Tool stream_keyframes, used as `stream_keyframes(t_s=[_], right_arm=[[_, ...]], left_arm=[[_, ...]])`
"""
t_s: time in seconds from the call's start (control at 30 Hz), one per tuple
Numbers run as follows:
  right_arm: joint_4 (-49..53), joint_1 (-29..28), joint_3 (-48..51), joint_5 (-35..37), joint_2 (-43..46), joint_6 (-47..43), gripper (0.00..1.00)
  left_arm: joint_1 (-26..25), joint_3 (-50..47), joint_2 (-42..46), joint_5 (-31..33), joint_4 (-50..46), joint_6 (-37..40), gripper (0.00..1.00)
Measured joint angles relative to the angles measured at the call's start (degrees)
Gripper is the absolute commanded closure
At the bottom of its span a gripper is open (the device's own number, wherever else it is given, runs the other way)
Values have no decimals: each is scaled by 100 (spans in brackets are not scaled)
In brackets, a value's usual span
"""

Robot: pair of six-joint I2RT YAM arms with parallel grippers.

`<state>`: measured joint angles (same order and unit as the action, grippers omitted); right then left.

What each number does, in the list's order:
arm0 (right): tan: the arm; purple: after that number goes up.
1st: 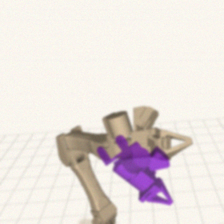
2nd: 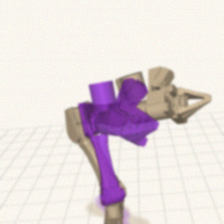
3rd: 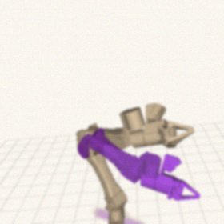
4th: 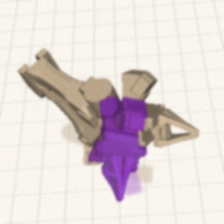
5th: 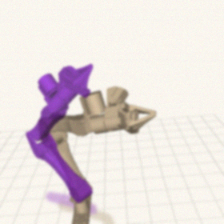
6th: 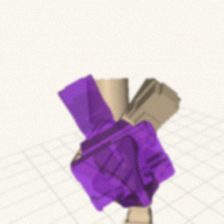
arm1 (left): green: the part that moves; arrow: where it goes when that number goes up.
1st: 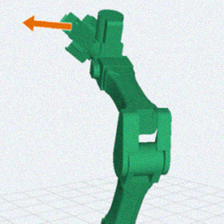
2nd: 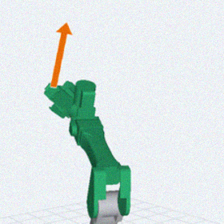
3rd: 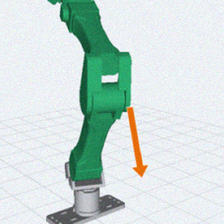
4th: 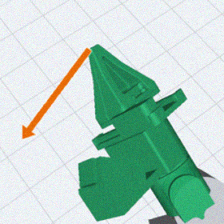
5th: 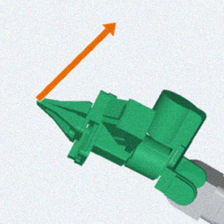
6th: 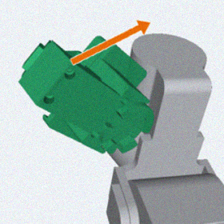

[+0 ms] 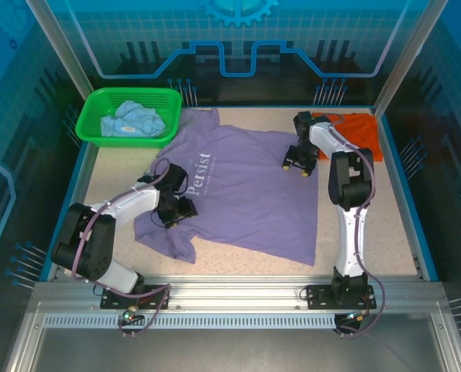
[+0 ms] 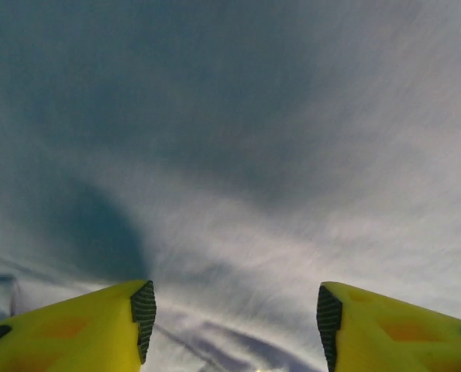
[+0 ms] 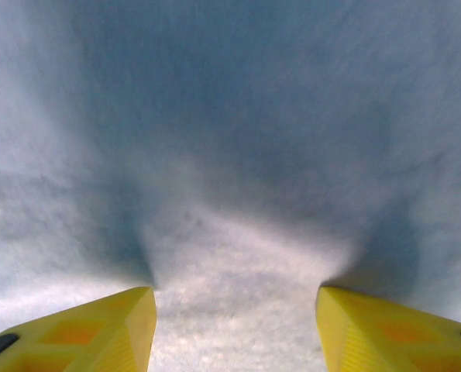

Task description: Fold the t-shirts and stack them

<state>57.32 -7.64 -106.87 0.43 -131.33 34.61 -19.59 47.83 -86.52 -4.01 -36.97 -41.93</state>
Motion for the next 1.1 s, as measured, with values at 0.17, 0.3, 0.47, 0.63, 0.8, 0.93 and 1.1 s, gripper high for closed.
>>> stream_keyframes(t_s=[0.17, 0.3, 0.47, 0.63, 0.8, 0.93, 1.1], right_arm=[[4, 326, -50, -79, -48, 90, 38], [0, 647, -70, -264, -48, 83, 32], [-162, 767, -166, -739, -48, -90, 27], [-328, 719, -275, -1303, 184, -192, 21], [-601, 605, 424, -1495, 1458, -133, 22], [-723, 568, 2100, -1272, 3314, 144, 24], [-636, 776, 4339, -1051, 4940, 461, 30]], left_arm=[[-308, -614, 295, -275, 57, -487, 38], [-404, -1056, 704, -529, 310, -951, 38], [-562, -1137, 774, -850, 415, -1198, 38], [-647, -868, 990, -1032, -391, -1137, 20], [-435, 210, 1941, -619, -1513, -1137, 19], [-68, 258, 2776, -417, -1902, -1416, 26], [323, -304, 3088, -334, -2194, -1864, 32]])
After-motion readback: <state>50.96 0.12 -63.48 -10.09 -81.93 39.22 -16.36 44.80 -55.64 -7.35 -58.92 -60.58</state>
